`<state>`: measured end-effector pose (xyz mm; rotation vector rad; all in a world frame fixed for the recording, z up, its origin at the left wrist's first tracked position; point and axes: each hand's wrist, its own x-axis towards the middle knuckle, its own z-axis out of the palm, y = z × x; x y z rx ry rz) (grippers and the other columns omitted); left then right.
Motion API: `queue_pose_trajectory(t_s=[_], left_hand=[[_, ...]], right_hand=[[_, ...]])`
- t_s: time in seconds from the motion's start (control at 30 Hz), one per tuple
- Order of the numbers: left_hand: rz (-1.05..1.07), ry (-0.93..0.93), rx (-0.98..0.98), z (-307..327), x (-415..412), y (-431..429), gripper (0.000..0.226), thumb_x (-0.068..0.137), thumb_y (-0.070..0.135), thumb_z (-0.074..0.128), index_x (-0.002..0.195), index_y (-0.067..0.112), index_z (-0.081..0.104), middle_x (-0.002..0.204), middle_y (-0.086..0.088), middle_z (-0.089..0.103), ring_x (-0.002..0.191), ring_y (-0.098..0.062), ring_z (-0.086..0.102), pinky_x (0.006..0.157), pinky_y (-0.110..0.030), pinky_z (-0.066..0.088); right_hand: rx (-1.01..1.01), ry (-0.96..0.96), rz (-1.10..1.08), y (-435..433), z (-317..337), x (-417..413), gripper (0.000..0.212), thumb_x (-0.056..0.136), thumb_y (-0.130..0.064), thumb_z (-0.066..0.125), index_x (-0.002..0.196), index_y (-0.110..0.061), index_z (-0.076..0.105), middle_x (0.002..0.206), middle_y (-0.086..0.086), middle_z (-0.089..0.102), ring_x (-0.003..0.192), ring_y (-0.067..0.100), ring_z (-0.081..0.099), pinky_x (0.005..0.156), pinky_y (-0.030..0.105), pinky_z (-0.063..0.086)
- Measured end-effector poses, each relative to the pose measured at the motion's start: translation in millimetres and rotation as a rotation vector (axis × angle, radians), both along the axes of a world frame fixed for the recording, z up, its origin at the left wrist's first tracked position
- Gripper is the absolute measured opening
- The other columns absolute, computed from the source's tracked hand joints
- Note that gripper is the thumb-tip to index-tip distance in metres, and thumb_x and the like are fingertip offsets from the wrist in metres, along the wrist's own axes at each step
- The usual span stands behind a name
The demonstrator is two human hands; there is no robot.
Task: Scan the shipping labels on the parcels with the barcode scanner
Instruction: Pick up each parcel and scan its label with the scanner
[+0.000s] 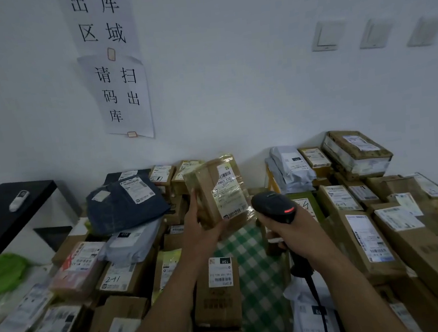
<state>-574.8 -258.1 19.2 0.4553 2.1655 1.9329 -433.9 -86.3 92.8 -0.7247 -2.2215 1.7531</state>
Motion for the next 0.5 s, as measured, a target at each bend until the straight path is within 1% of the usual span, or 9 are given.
queue_pose_trajectory(t_s=[0.03,0.07,0.17,0.23,0.3,0.37,0.43,0.47,0.5], left_hand=[[0.010,0.021,-0.019,-2,-3,0,0.114,0.076,0.031,0.092,0.158,0.054,0.016,0.155,0.014,0.042,0.141,-0.012,0.044,0.111,-0.046,0.048],[0.018,0.045,-0.046,-3,-5,-1,0.116,0.074,0.036,0.093,0.159,0.053,0.016,0.155,0.014,0.042,0.141,-0.011,0.045,0.112,-0.049,0.048],[0.053,0.127,-0.121,-8,-15,-2,0.122,0.067,0.058,0.090,0.160,0.054,0.011,0.158,0.006,0.040,0.143,-0.014,0.043,0.114,-0.052,0.045],[0.072,0.147,-0.137,-10,-21,-3,0.123,0.065,0.064,0.087,0.160,0.054,0.009,0.158,0.002,0.039,0.143,-0.015,0.042,0.115,-0.051,0.044],[0.085,0.172,-0.157,-12,-26,-6,0.123,0.065,0.063,0.086,0.160,0.054,0.008,0.156,0.000,0.042,0.141,-0.016,0.044,0.115,-0.051,0.044],[0.084,0.185,-0.167,-9,-26,-7,0.123,0.068,0.058,0.089,0.159,0.055,0.007,0.156,0.000,0.043,0.142,-0.017,0.044,0.115,-0.051,0.043],[0.085,0.186,-0.187,-7,-24,-9,0.123,0.070,0.049,0.091,0.161,0.051,0.008,0.156,-0.001,0.041,0.143,-0.019,0.042,0.114,-0.044,0.040],[0.089,0.192,-0.190,-7,-23,-10,0.124,0.070,0.049,0.091,0.162,0.049,0.008,0.156,-0.001,0.042,0.143,-0.019,0.041,0.114,-0.043,0.040],[0.096,0.199,-0.184,-7,-23,-11,0.124,0.068,0.053,0.090,0.162,0.048,0.008,0.155,-0.001,0.043,0.143,-0.020,0.041,0.114,-0.045,0.041]], right_hand=[[0.003,-0.012,0.040,-3,3,3,0.039,0.088,-0.038,0.080,0.123,-0.036,0.064,0.100,-0.006,0.077,0.076,0.009,0.076,0.074,0.036,0.063],[0.005,-0.023,0.076,-7,5,5,0.037,0.090,-0.036,0.079,0.124,-0.036,0.063,0.100,-0.006,0.077,0.074,0.010,0.077,0.070,0.031,0.061],[0.005,-0.058,0.129,-13,9,9,0.030,0.093,-0.034,0.076,0.120,-0.036,0.063,0.092,-0.004,0.078,0.069,0.010,0.075,0.064,0.023,0.055],[0.005,-0.064,0.135,-17,11,11,0.025,0.093,-0.034,0.075,0.116,-0.035,0.065,0.086,-0.002,0.078,0.066,0.009,0.073,0.062,0.021,0.054],[0.004,-0.069,0.138,-20,12,12,0.023,0.093,-0.034,0.076,0.114,-0.035,0.066,0.085,0.002,0.078,0.064,0.011,0.071,0.063,0.024,0.055],[-0.004,-0.065,0.145,-23,13,13,0.023,0.093,-0.034,0.076,0.114,-0.035,0.066,0.083,0.003,0.077,0.063,0.012,0.071,0.062,0.023,0.054],[0.000,-0.058,0.150,-25,15,13,0.020,0.093,-0.033,0.076,0.111,-0.034,0.066,0.080,0.002,0.076,0.061,0.011,0.070,0.060,0.022,0.054],[0.005,-0.057,0.152,-26,16,13,0.019,0.094,-0.033,0.075,0.110,-0.034,0.065,0.079,0.002,0.075,0.060,0.010,0.070,0.060,0.021,0.055],[0.012,-0.060,0.155,-28,17,13,0.019,0.094,-0.034,0.075,0.110,-0.035,0.065,0.079,0.002,0.075,0.060,0.009,0.069,0.061,0.022,0.055]])
